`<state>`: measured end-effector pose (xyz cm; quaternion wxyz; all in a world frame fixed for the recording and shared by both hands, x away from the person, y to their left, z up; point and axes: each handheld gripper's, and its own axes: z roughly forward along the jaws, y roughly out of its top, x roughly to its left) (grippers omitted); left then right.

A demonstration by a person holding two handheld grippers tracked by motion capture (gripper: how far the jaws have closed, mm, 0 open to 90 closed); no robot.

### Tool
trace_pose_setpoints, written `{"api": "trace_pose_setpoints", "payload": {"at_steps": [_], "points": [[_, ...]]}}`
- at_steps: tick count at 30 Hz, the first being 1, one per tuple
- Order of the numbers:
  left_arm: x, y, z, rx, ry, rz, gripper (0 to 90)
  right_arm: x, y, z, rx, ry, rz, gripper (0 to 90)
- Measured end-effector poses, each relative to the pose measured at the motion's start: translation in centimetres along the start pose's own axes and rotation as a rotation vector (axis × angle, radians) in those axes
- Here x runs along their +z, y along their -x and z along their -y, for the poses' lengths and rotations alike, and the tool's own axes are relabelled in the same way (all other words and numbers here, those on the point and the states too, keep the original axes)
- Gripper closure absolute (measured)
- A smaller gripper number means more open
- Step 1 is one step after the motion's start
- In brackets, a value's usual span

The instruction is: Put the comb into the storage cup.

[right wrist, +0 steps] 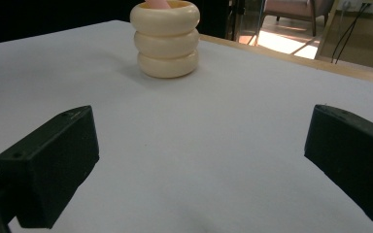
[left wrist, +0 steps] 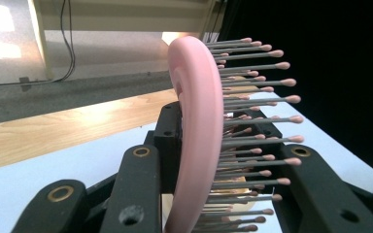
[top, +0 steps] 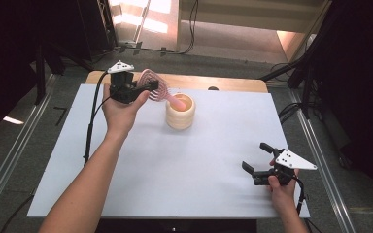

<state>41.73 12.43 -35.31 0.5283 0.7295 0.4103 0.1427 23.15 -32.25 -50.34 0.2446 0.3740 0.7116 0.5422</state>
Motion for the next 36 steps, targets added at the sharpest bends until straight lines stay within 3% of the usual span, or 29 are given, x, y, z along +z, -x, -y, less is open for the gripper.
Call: {"api": "trace_pose_setpoints", "payload": {"at_steps": [16,22,36], "points": [[2.1,0.1,0.9,0.001,-0.035,-0.017,66.1,0.0,0.1,0.0,-0.001,0.009,-0.001,0.0],[3.1,0.4,1.3,0.022,-0.059,-0.020,66.0,-0.1,0.1,-0.1,0.003,0.012,-0.001,0.0],[4.4,0.3,1.9,-0.007,-0.077,-0.012,65.6,-0.2,0.2,-0.1,0.007,0.016,-0.001,0.0]]}}
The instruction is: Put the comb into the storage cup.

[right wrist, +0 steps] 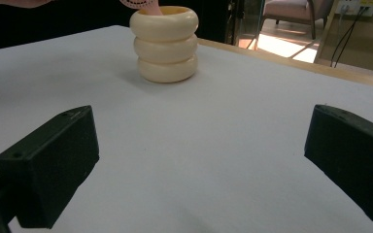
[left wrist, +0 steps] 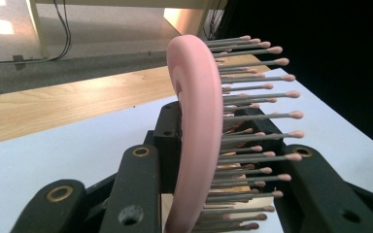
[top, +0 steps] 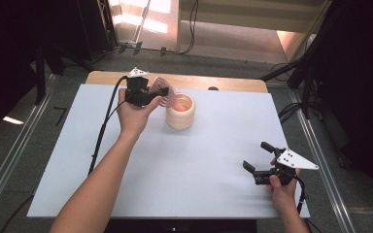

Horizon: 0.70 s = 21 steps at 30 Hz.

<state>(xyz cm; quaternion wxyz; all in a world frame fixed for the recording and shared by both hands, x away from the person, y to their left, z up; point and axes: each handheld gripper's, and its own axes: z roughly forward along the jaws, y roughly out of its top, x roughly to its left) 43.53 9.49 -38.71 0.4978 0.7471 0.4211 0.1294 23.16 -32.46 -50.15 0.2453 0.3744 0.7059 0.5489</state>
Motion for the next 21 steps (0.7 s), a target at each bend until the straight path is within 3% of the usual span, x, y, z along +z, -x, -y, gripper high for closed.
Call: {"api": "trace_pose_setpoints", "payload": {"at_steps": [6,9,15,21], "points": [[0.20,-0.01,0.09,0.000,0.003,0.003,63.4,0.04,0.01,-0.01,0.003,0.003,-0.003,0.0],[0.24,-0.10,0.10,-0.014,-0.002,0.012,52.5,0.06,0.01,0.00,0.003,0.002,-0.003,0.0],[-0.03,-0.53,0.29,-0.026,-0.008,0.016,42.5,0.13,-0.04,0.02,0.002,-0.002,-0.004,0.0],[-0.65,-0.73,0.61,-0.023,0.053,0.058,30.2,0.19,-0.06,0.02,0.002,-0.001,-0.003,0.0]]}}
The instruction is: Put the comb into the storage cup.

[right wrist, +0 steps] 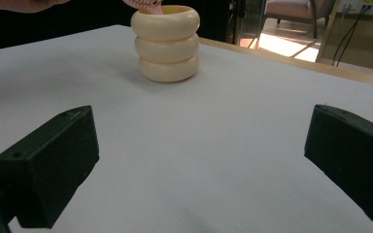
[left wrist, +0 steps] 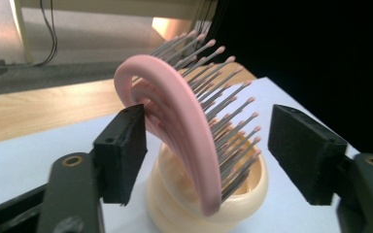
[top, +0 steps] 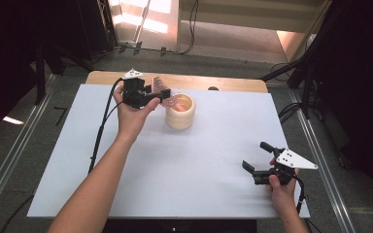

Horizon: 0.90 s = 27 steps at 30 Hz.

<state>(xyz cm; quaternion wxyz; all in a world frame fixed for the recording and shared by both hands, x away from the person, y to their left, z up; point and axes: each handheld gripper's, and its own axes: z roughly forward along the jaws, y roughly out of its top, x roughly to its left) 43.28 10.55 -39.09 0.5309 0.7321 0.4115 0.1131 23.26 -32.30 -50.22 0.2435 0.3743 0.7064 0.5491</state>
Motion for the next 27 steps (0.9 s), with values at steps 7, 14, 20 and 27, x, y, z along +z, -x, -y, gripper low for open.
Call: {"api": "trace_pose_setpoints", "payload": {"at_steps": [7,14,20,27], "points": [[-0.6,0.1,0.1,0.001,0.029,0.039,9.2,0.0,0.0,0.0,-0.002,0.000,0.000,0.0],[-1.3,0.6,0.1,0.041,0.069,0.069,0.0,0.1,0.0,0.0,-0.006,-0.003,-0.003,0.0],[-1.9,0.5,0.6,0.046,0.082,0.076,0.0,0.1,0.0,0.0,-0.004,-0.001,-0.003,0.0],[-2.5,0.1,1.4,0.051,0.091,0.052,0.0,0.2,-0.1,0.0,-0.005,-0.004,-0.003,0.0]]}}
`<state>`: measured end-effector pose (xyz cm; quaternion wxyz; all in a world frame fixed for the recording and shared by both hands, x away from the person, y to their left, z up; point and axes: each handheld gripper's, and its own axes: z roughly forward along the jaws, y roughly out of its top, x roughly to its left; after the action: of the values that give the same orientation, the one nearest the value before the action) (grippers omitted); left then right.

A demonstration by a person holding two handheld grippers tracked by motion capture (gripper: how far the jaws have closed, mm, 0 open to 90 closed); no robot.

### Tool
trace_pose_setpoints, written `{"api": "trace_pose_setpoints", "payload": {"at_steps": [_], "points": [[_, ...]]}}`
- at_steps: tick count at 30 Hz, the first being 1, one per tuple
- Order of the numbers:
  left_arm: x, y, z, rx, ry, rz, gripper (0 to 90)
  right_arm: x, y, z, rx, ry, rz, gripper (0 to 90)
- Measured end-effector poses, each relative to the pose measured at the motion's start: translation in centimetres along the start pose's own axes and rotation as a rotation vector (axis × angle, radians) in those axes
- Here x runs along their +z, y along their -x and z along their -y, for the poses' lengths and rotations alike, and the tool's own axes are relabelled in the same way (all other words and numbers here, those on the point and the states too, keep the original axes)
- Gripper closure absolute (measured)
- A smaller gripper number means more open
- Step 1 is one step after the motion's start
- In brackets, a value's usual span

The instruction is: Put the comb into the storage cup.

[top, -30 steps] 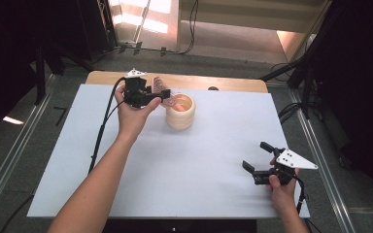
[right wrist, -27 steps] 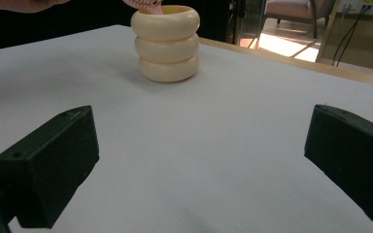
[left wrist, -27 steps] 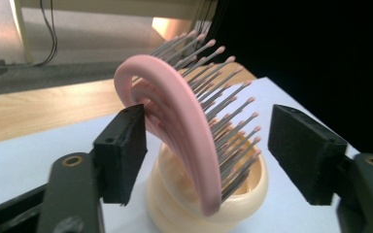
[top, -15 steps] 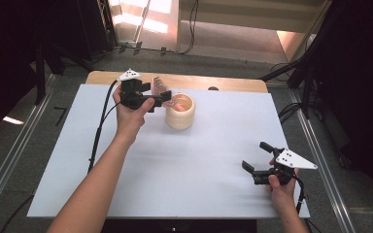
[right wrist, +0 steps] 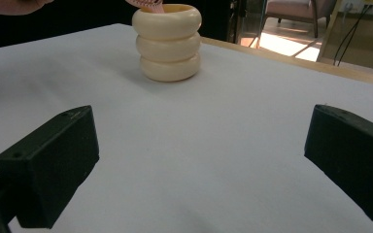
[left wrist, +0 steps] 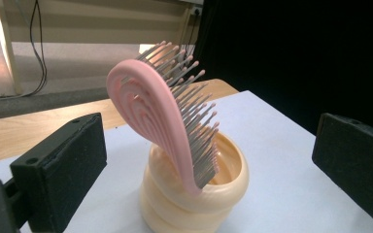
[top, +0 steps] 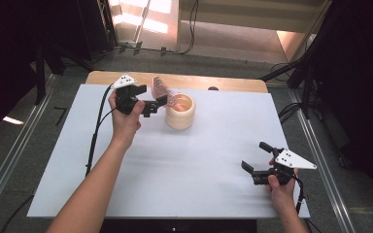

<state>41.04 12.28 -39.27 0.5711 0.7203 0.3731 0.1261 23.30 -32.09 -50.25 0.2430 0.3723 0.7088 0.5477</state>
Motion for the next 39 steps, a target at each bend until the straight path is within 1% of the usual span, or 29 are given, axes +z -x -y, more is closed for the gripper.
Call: {"api": "trace_pose_setpoints", "payload": {"at_steps": [2,4,9,14,19,22,27,30,35,39], "points": [[-0.2,0.0,0.2,0.001,-0.001,0.008,0.0,0.0,0.0,0.0,0.001,-0.001,0.001,0.0],[-0.4,0.0,0.4,0.008,0.000,0.006,0.0,0.0,0.0,0.0,0.001,-0.001,0.001,0.0],[-1.1,0.3,0.9,0.042,0.000,0.006,0.0,0.0,0.0,0.0,-0.001,-0.001,0.001,0.0],[-1.8,0.5,1.4,0.055,0.003,0.008,0.0,0.0,-0.1,0.0,0.000,-0.002,0.002,0.0],[-2.4,0.8,2.1,0.082,-0.003,-0.003,0.0,0.0,-0.1,0.0,-0.002,-0.001,0.001,0.0],[-2.9,0.8,2.6,0.087,0.000,-0.013,0.0,0.1,-0.1,-0.1,-0.003,0.000,0.001,0.0],[-3.7,0.7,3.4,0.084,0.006,-0.005,0.0,0.1,-0.1,-0.1,-0.004,0.001,0.001,0.0],[-4.1,0.7,3.8,0.100,0.000,-0.011,0.0,0.1,-0.1,-0.1,-0.004,-0.001,0.001,0.0],[-5.2,0.9,4.5,0.129,0.017,-0.024,0.0,0.1,-0.2,-0.1,-0.001,-0.001,0.000,0.0],[-6.1,1.0,5.1,0.132,0.025,-0.023,0.0,0.1,-0.2,-0.1,-0.002,0.000,0.002,0.0]]}}
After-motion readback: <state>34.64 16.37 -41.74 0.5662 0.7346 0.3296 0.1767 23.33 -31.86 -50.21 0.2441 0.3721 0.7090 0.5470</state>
